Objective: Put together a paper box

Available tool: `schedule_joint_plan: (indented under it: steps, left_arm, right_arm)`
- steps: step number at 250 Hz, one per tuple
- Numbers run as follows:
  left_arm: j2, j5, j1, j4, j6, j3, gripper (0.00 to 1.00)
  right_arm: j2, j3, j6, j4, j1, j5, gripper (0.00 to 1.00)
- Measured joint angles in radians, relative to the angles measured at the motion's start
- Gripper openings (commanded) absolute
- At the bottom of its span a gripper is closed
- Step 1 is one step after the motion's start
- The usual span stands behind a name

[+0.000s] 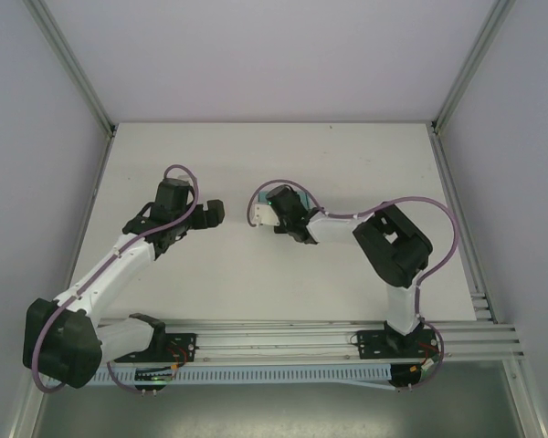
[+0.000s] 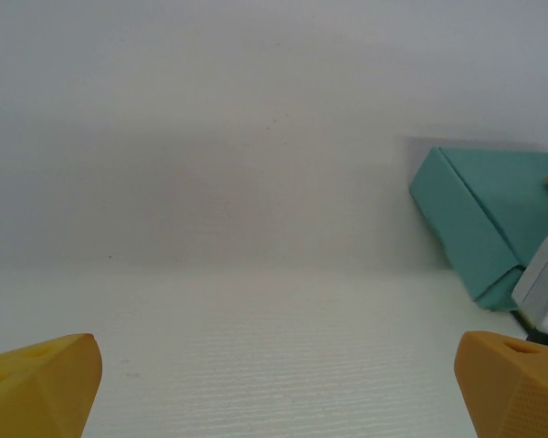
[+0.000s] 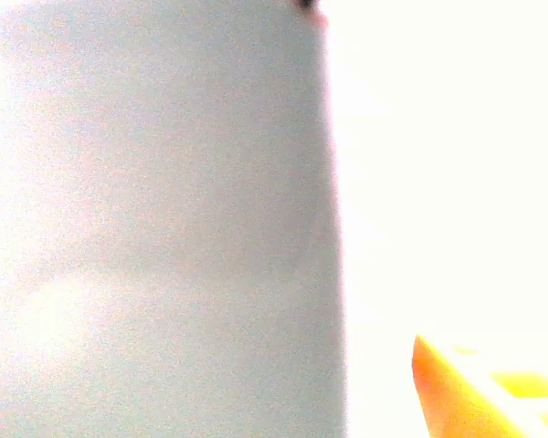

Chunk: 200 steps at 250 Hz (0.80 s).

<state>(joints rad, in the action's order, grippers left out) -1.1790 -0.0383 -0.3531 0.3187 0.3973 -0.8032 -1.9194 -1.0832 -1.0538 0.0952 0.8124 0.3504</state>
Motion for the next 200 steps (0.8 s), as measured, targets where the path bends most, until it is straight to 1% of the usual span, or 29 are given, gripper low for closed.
schedule_joint_plan:
  steps: [10,16,20,80,114,131,144,156,173,200]
  left_arm:
    - [-0.001,0.002,0.000,0.000,0.000,0.000,0.98]
    - [-0.003,0.003,0.000,0.000,0.000,-0.001,0.99]
    - [-0.005,0.003,0.000,0.000,0.000,-0.002,0.98]
    - [-0.032,0.011,0.000,-0.002,0.000,-0.019,0.98]
    - [-0.031,-0.008,0.001,-0.025,-0.002,-0.019,0.98]
    - [-0.024,-0.028,0.011,-0.053,-0.006,-0.017,0.98]
    - [-0.015,-0.043,0.029,-0.082,-0.018,-0.010,0.98]
    - [-0.006,-0.073,0.050,-0.123,-0.035,0.005,0.98]
    - [0.005,-0.137,0.083,-0.224,-0.078,0.061,0.98]
    - [0.008,-0.203,0.146,-0.403,-0.143,0.200,0.98]
  right_arm:
    - [0.006,0.000,0.017,-0.018,0.014,0.011,0.91]
    - [0.018,0.000,0.037,-0.035,0.018,0.004,0.98]
    - [0.029,0.000,0.045,-0.056,0.023,-0.003,0.99]
    - [0.211,-0.029,0.245,-0.348,0.068,-0.064,0.99]
    - [0.339,-0.032,0.378,-0.426,0.058,-0.056,0.99]
    - [0.412,-0.028,0.462,-0.444,0.032,-0.063,0.99]
    - [0.475,-0.014,0.543,-0.441,-0.014,-0.069,0.99]
    - [0.531,0.009,0.620,-0.432,-0.077,-0.071,0.99]
    - [0.607,0.071,0.722,-0.392,-0.196,-0.069,0.99]
    - [0.717,0.272,0.820,-0.246,-0.398,-0.059,0.99]
